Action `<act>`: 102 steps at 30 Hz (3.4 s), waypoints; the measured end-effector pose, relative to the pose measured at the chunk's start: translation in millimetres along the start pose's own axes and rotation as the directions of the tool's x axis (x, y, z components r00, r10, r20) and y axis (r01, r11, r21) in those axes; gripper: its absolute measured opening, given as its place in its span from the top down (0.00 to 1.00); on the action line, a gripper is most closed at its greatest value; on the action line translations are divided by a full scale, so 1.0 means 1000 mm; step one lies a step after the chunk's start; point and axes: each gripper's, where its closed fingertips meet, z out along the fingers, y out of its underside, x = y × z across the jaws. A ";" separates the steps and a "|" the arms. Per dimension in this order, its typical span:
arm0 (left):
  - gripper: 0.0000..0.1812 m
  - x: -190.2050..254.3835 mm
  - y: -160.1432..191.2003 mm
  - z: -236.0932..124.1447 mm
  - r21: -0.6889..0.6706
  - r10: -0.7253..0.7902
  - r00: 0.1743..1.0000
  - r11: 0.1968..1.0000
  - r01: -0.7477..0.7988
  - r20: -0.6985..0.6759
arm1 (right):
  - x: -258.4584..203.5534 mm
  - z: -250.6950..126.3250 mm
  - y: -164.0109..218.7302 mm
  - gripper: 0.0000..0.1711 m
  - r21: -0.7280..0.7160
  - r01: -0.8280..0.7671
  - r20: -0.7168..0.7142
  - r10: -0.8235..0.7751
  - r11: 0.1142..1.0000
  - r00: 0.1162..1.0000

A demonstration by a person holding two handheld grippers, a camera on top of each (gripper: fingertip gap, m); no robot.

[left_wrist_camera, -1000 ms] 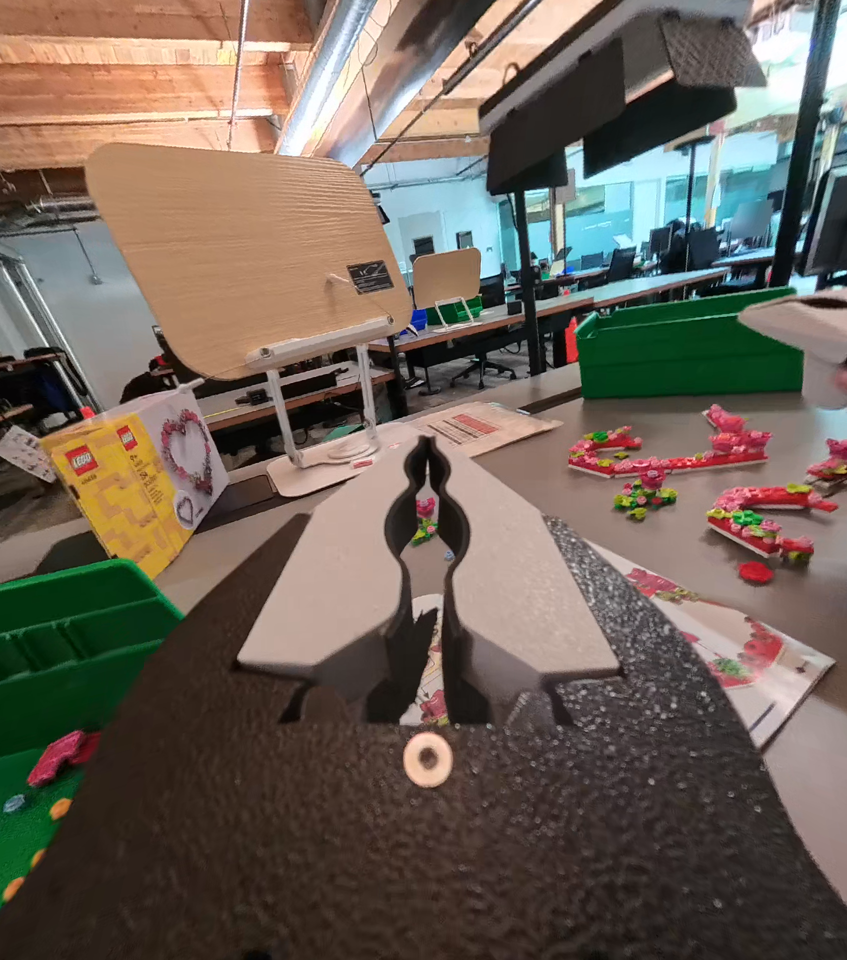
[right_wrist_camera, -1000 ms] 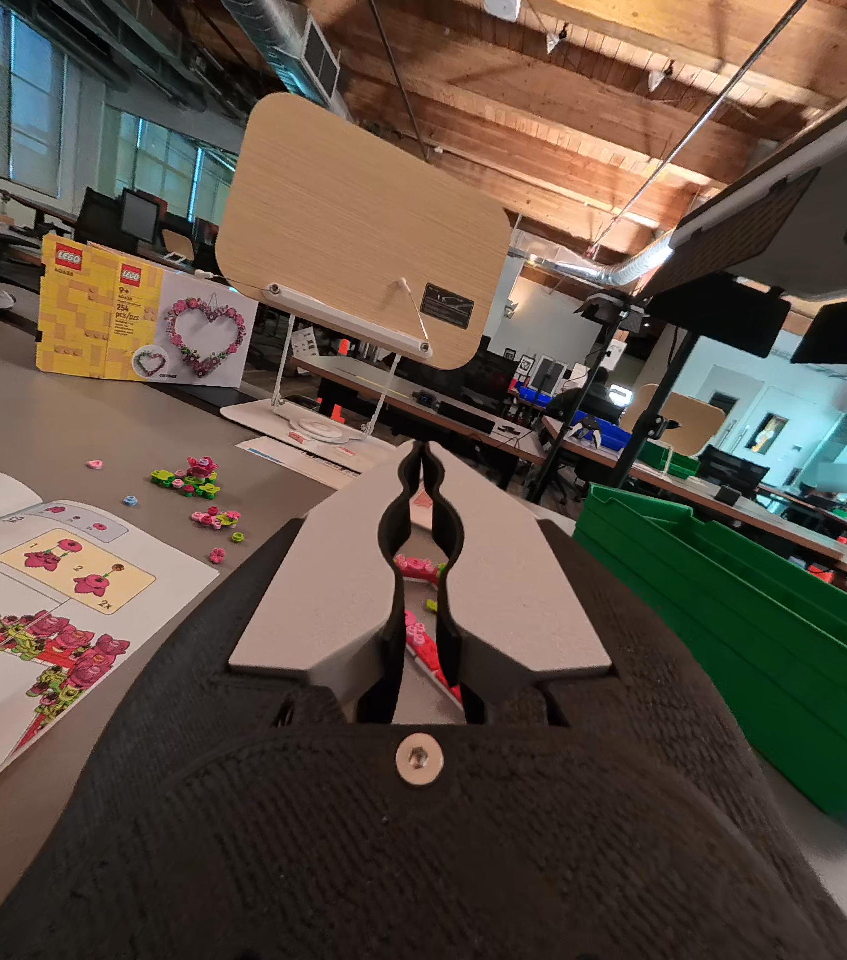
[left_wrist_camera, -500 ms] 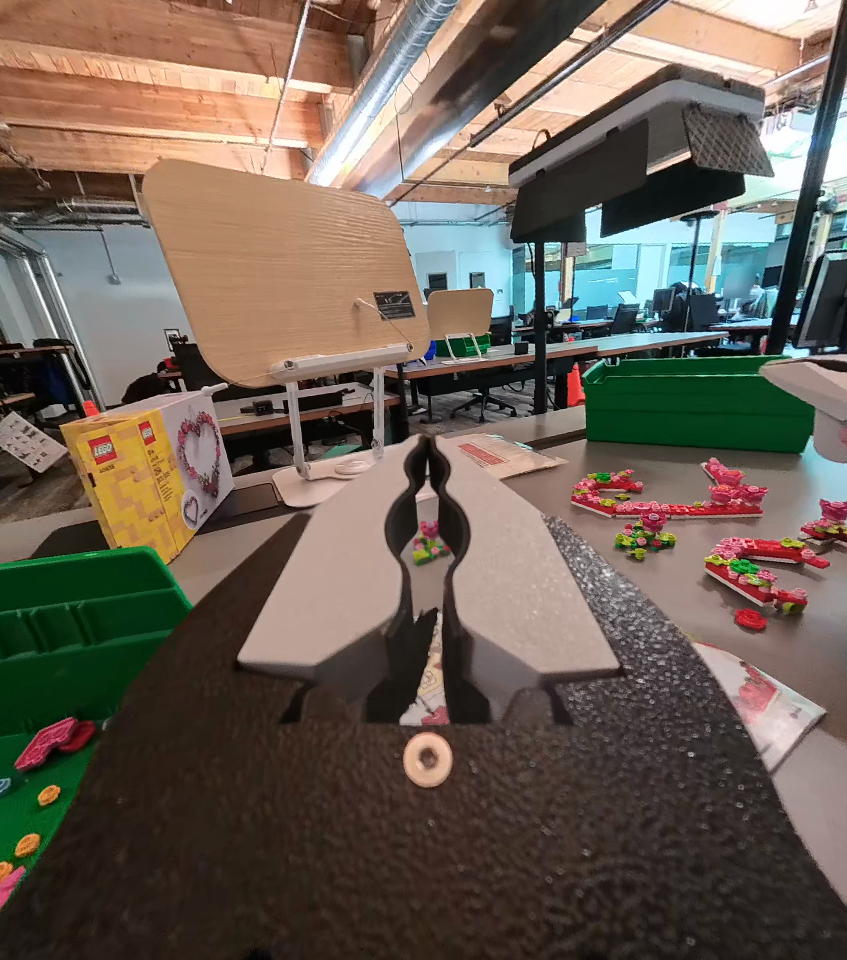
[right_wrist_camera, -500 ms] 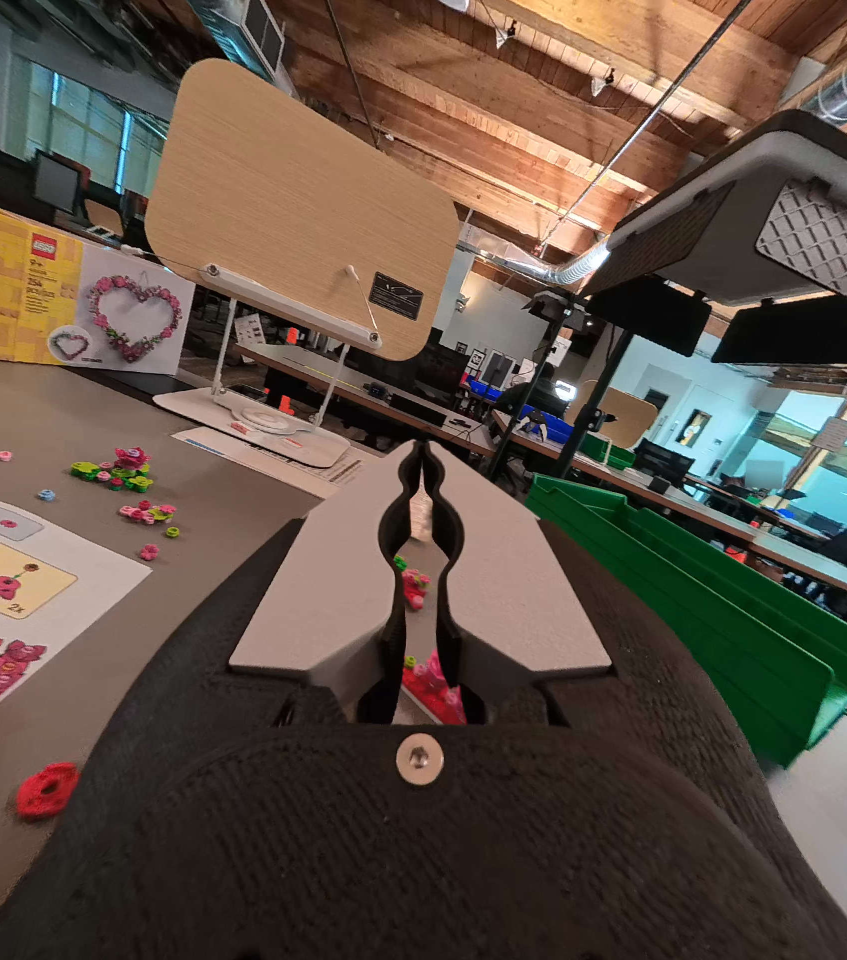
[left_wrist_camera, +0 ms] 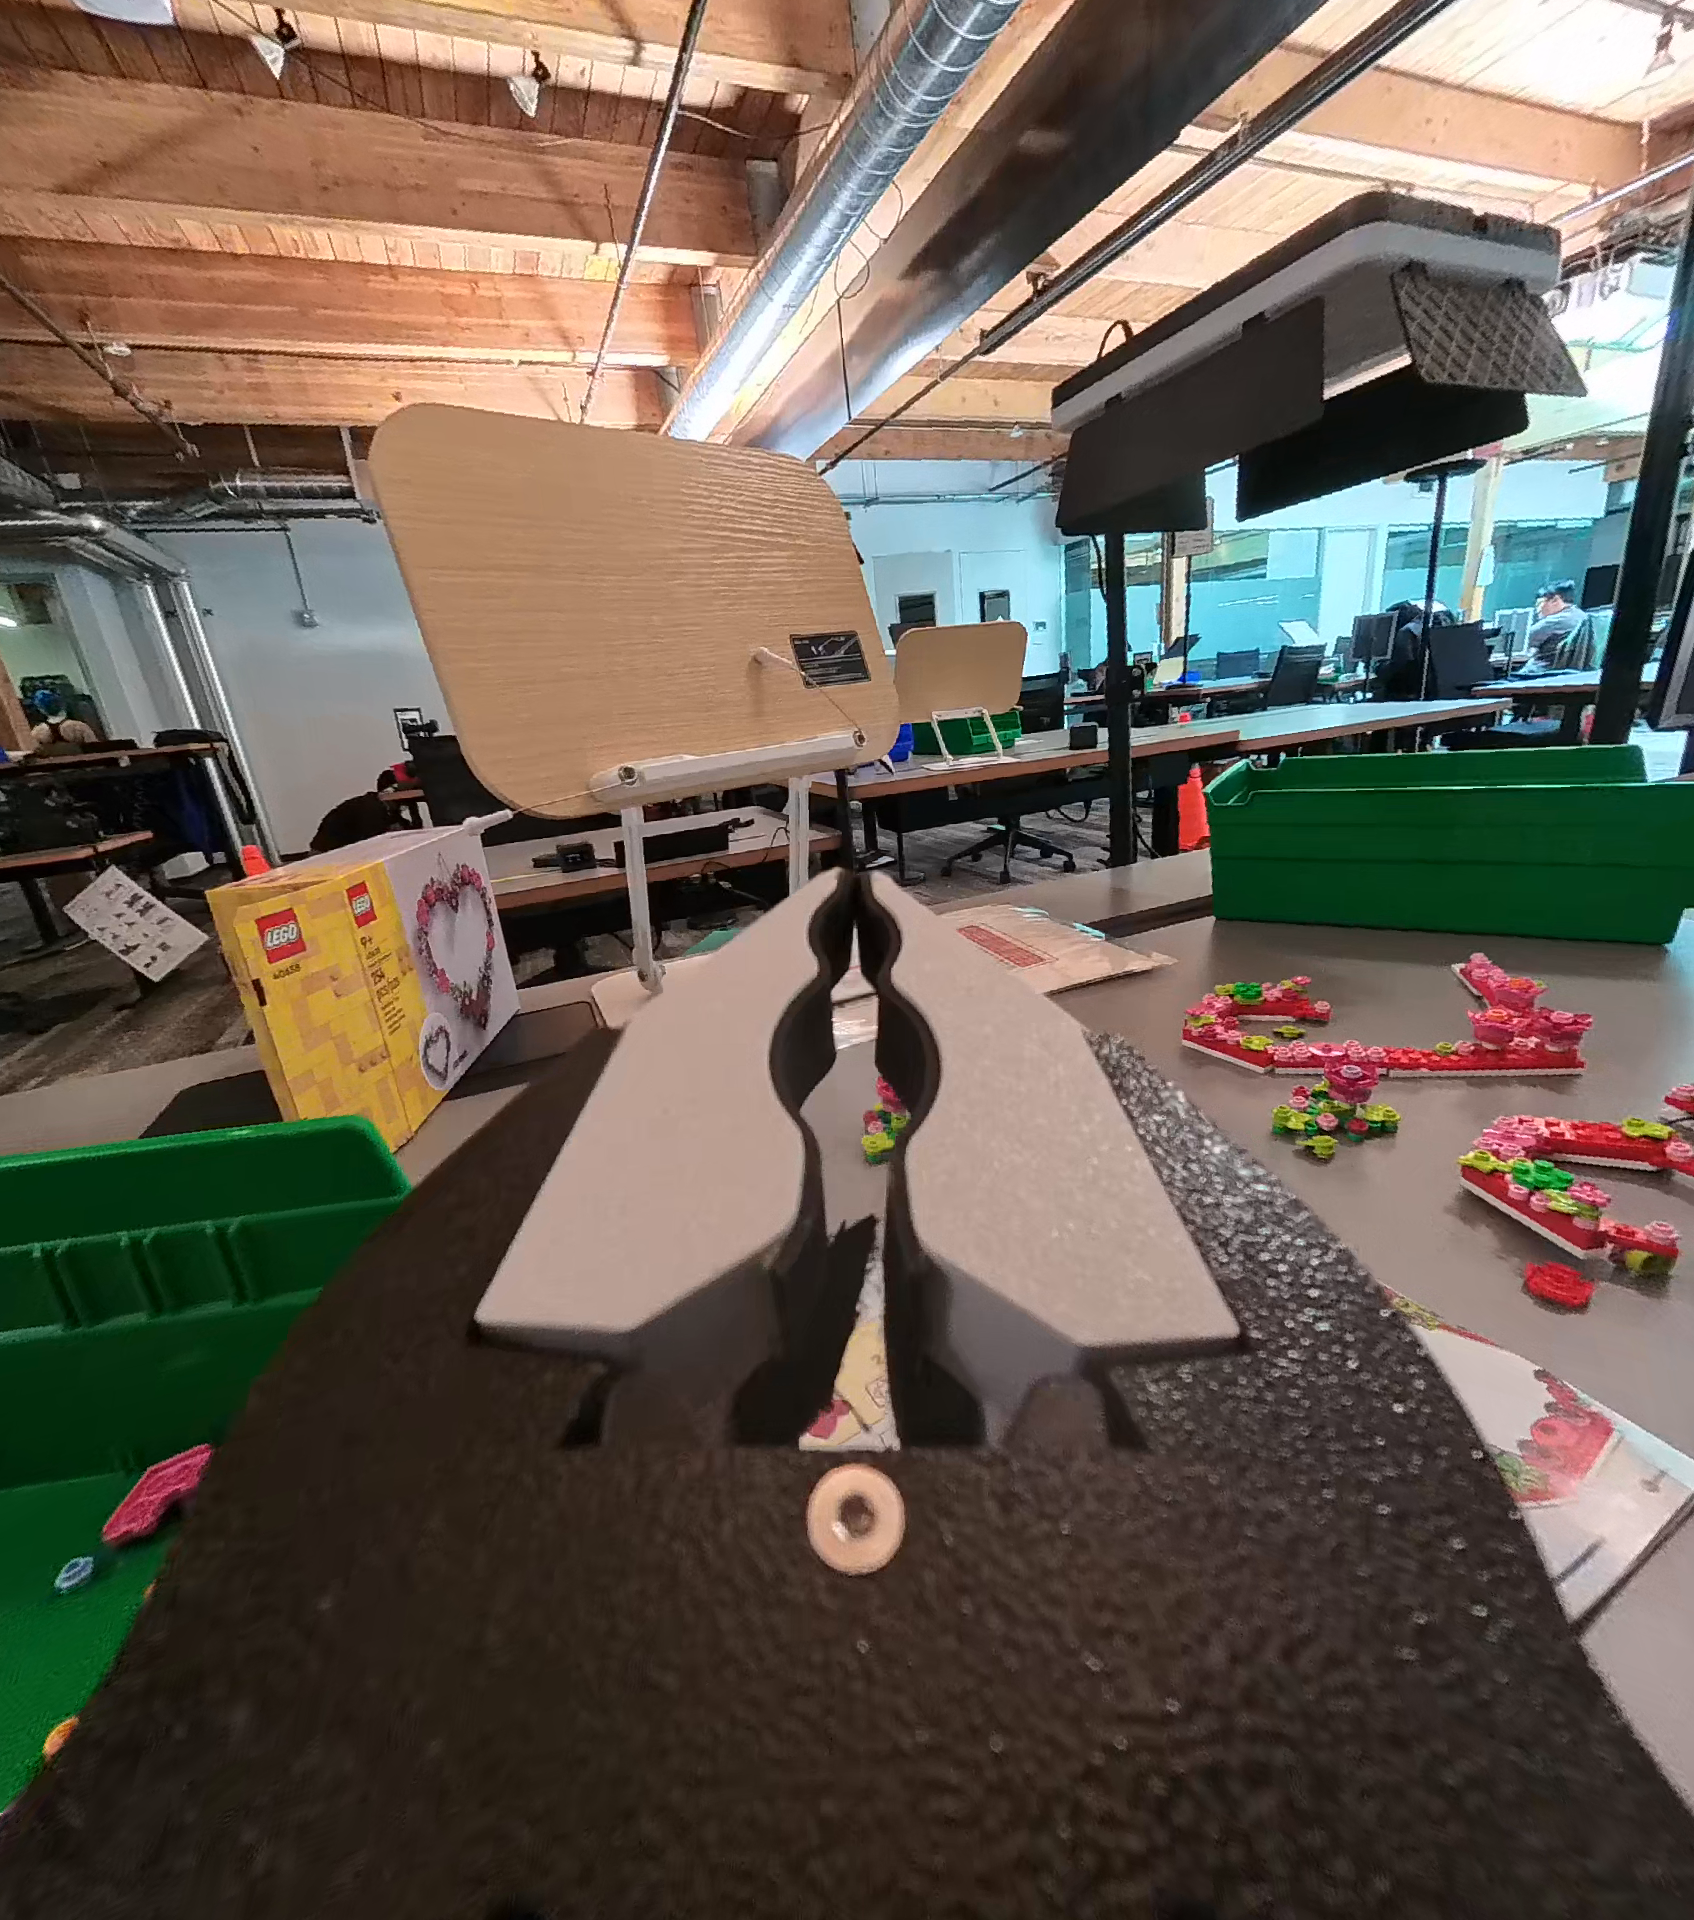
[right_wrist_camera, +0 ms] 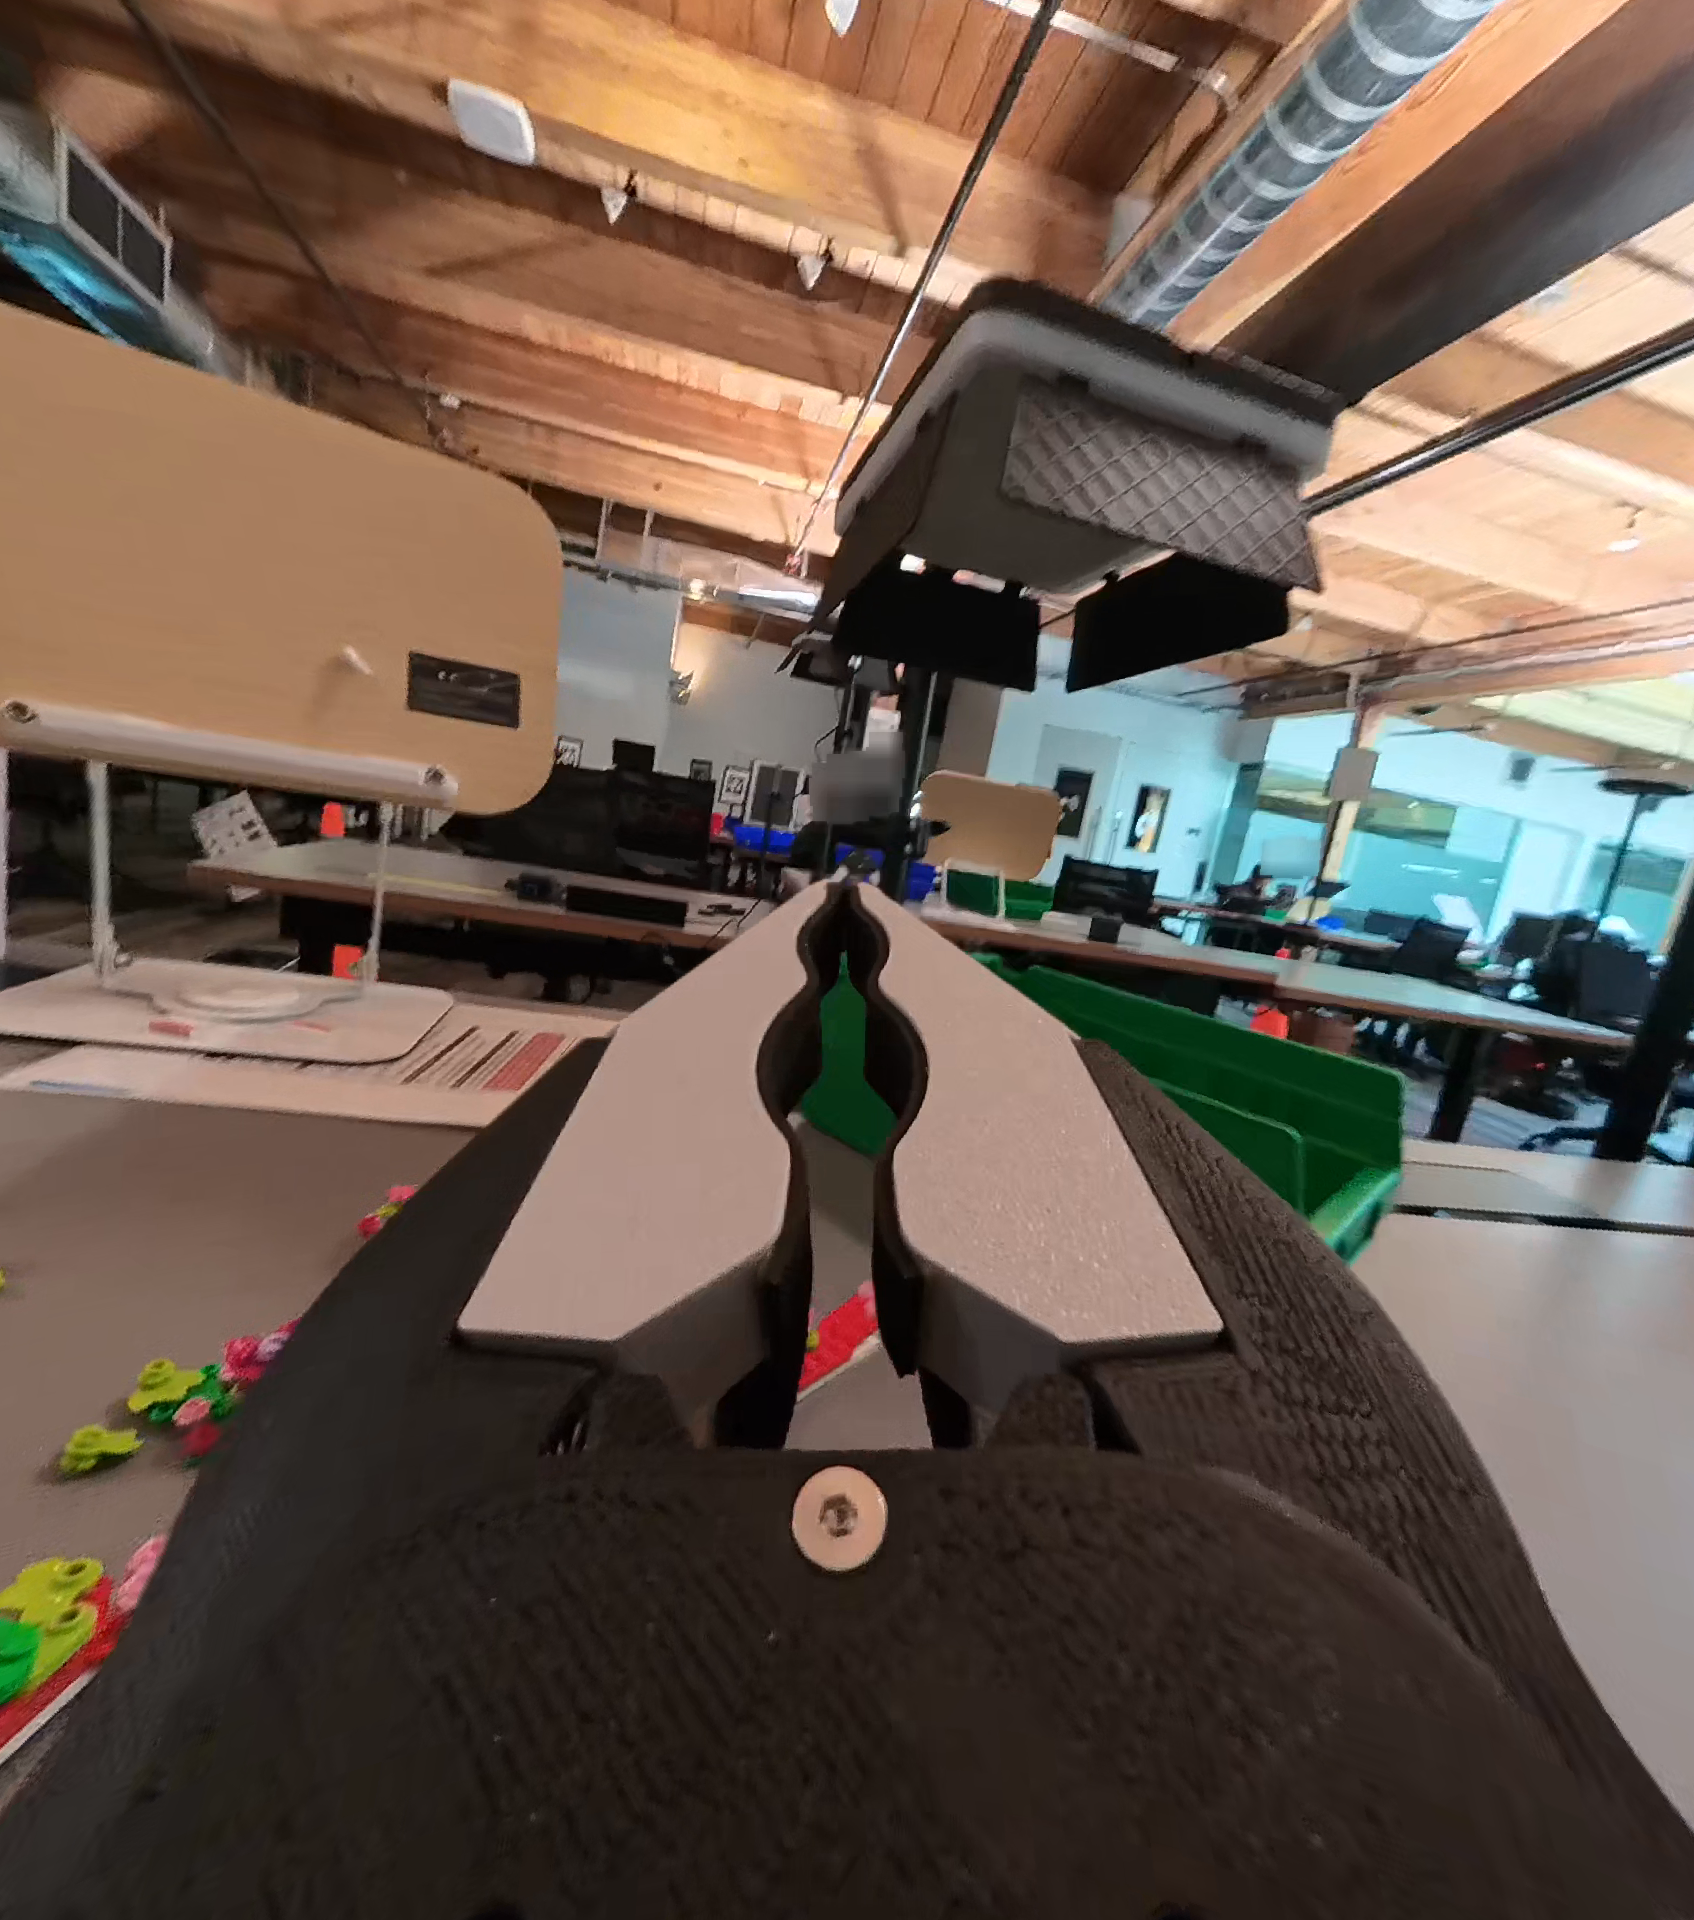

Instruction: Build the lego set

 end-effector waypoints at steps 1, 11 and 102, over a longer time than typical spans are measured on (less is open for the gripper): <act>1.00 0.000 -0.001 0.000 0.004 -0.002 1.000 1.000 0.002 0.002 | 0.003 -0.002 -0.004 1.00 0.022 0.010 -0.020 -0.010 1.000 1.000; 1.00 -0.007 -0.012 -0.006 0.063 0.025 0.998 0.998 -0.029 0.054 | 0.009 -0.006 -0.012 1.00 0.070 -0.002 -0.059 0.006 0.998 0.998; 1.00 -0.015 -0.009 -0.006 0.049 0.051 0.993 0.997 -0.056 0.104 | -0.167 -0.116 0.104 0.89 -0.559 0.497 0.829 0.452 0.664 0.329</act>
